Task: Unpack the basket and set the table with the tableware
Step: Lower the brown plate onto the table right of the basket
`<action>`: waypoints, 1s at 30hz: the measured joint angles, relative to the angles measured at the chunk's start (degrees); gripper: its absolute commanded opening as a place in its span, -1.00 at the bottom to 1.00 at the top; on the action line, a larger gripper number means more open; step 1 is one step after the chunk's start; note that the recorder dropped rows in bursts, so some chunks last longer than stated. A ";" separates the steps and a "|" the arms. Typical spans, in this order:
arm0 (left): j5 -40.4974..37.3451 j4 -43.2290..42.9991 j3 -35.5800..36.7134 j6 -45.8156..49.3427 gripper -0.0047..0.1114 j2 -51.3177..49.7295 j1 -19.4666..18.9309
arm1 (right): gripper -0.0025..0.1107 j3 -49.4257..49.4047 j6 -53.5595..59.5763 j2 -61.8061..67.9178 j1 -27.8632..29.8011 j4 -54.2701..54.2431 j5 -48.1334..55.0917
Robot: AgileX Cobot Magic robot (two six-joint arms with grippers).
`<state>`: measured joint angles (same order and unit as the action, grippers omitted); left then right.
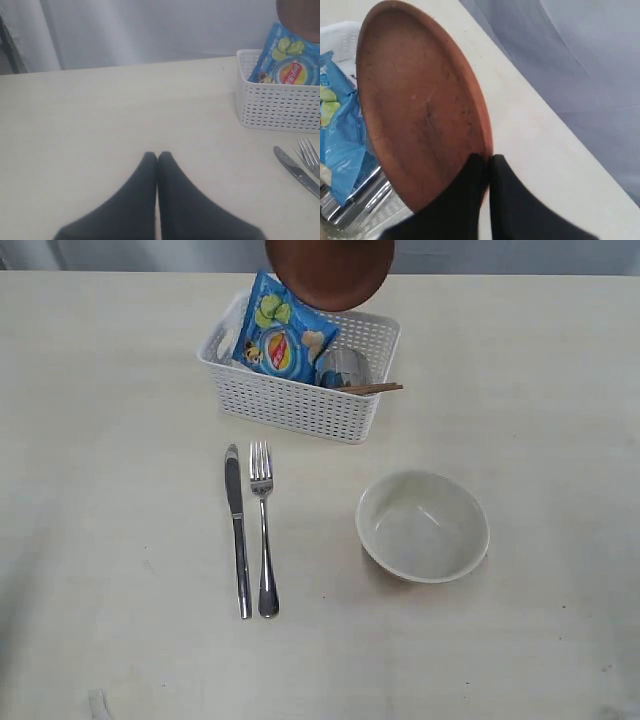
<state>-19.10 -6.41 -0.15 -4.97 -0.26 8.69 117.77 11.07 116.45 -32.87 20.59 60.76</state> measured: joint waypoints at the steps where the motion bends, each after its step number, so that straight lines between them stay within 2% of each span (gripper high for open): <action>1: 0.00 0.00 0.00 0.00 -0.92 0.00 0.00 | -0.96 0.00 -0.69 -0.90 0.87 0.00 1.10; 7: 0.00 0.00 0.00 0.00 -0.92 0.00 0.00 | -0.96 -2.07 -4.81 -6.68 8.05 -1.49 5.19; 12: 0.00 0.00 0.00 0.00 -0.92 0.00 0.00 | -0.96 -15.27 -6.44 -13.65 17.54 -3.56 4.52; 14: 0.00 0.00 0.00 0.00 -0.92 0.00 0.00 | -0.96 -21.67 -6.68 -15.76 21.82 -6.77 1.70; 19: 0.00 0.00 0.00 0.00 -0.92 0.00 0.00 | -0.96 -32.05 -6.68 -16.79 28.38 -15.24 -4.82; 24: 0.00 0.00 0.00 0.00 -0.92 0.00 0.00 | -0.96 -38.05 -2.72 -14.07 32.65 -27.82 -9.23; 30: 0.00 0.00 0.00 0.00 -0.92 0.00 0.00 | -0.96 -38.95 -0.55 -8.21 33.28 -37.05 -11.56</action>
<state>-19.10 -6.41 -0.15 -4.97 -0.26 8.69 78.82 10.52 108.24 0.41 -16.47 49.20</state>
